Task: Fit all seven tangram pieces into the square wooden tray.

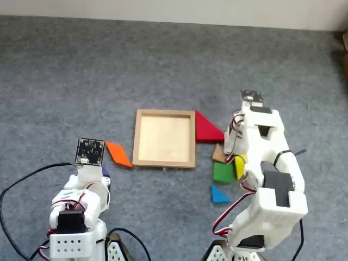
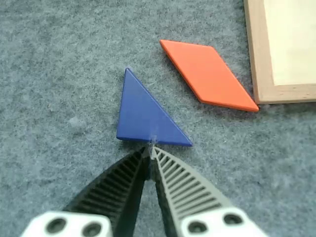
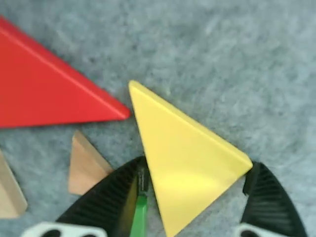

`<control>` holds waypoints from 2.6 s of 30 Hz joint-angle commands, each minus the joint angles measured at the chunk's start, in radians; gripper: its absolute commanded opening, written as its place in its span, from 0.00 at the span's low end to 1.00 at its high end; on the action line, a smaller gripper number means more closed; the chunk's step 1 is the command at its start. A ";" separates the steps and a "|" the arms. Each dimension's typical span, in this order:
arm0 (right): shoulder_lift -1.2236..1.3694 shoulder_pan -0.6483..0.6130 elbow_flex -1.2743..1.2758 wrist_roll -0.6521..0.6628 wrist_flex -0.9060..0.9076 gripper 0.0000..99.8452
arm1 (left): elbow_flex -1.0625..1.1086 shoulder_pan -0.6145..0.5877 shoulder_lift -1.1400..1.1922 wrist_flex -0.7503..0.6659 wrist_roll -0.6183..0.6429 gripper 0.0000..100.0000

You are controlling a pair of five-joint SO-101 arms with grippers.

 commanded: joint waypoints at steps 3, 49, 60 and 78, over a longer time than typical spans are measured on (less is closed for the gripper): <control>-0.001 0.035 -0.007 0.028 -0.036 0.19 | 0.021 -0.008 -0.001 0.003 0.009 0.03; -0.015 -0.004 -0.088 0.344 0.076 0.38 | 0.021 -0.008 -0.001 0.003 0.009 0.03; 0.042 0.024 -0.117 0.443 0.076 0.35 | 0.021 -0.008 -0.001 0.003 0.009 0.03; 0.036 0.065 -0.248 0.485 0.084 0.28 | 0.021 -0.008 -0.001 0.003 0.009 0.03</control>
